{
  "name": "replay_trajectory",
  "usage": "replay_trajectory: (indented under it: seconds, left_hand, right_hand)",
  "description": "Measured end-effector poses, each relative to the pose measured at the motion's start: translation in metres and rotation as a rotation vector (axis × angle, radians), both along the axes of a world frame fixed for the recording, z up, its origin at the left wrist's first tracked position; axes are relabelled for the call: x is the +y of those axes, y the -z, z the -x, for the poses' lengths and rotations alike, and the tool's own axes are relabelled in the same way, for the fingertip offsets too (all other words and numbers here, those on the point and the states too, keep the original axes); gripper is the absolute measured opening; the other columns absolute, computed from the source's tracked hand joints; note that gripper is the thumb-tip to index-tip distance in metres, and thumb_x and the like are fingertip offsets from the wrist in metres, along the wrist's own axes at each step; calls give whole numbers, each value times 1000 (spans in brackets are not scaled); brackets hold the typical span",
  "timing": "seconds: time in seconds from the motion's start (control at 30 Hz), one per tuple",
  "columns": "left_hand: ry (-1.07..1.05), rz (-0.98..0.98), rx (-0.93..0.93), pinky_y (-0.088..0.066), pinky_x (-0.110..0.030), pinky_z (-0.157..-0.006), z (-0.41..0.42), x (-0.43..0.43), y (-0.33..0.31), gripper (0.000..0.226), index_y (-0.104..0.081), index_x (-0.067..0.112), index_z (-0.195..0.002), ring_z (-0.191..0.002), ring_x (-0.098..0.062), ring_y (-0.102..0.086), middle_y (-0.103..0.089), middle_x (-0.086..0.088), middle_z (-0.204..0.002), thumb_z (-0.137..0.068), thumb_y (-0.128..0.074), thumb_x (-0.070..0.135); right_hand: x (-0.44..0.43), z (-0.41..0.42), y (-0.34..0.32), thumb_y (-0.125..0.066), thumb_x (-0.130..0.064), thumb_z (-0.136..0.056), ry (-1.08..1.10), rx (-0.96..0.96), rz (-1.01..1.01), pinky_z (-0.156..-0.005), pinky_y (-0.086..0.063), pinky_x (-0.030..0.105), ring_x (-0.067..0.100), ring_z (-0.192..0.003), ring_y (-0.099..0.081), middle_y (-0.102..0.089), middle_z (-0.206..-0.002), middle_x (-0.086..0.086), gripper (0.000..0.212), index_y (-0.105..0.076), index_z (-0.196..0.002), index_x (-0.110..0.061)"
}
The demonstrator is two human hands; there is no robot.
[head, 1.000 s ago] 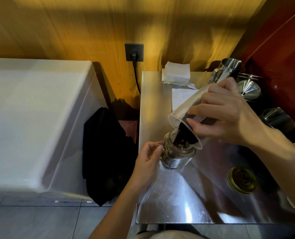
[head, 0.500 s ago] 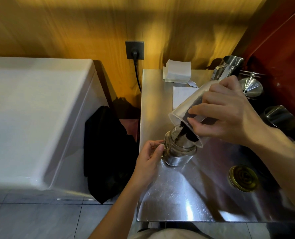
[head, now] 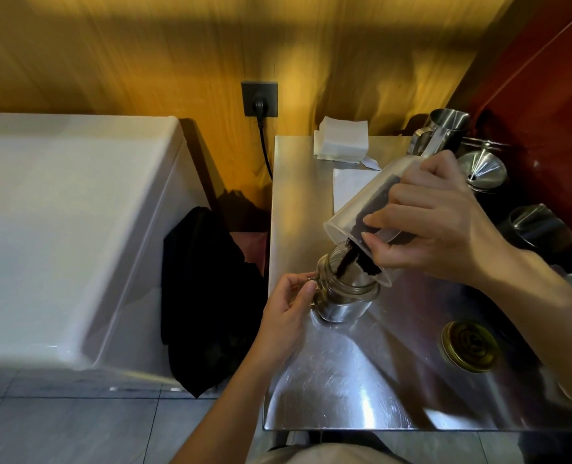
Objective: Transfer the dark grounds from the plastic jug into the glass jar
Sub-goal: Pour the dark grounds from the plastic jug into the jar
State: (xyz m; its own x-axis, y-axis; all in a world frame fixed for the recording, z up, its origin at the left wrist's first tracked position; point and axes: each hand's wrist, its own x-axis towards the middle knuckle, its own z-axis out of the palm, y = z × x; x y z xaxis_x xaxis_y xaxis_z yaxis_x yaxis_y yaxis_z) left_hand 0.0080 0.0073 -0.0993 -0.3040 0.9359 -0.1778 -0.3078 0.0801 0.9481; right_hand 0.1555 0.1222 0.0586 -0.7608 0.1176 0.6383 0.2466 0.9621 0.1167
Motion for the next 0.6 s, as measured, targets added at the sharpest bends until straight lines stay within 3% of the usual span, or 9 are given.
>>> replay_trajectory:
  seconds: [0.17,0.37,0.6]
  left_hand:
    - [-2,2,6,-48,-24,-79,-1,0,-2,8,-58,10,-95,-94,-14,-60,-63,-8,-105,-93,-51,13]
    - [3,-33,58,-49,-13,-71,0,-1,-4,8,-59,10,-93,-83,-1,-63,-65,-4,-97,-93,-50,10]
    - [9,-47,63,-49,-13,-71,1,0,-1,8,-58,7,-96,-83,-2,-63,-65,-5,-97,-93,-51,11]
  right_hand:
    - [0,0,0,-64,-16,-81,0,4,-17,-65,-30,38,23,-51,-48,-54,-49,8,24,-66,-61,-3]
    - [-1,1,1,-65,-15,-81,-6,12,-31,-66,-29,36,23,-50,-48,-54,-49,7,24,-66,-60,-4]
    - [0,4,-1,-64,-16,-81,-12,5,-36,-65,-30,38,22,-50,-46,-50,-48,7,25,-66,-59,-3]
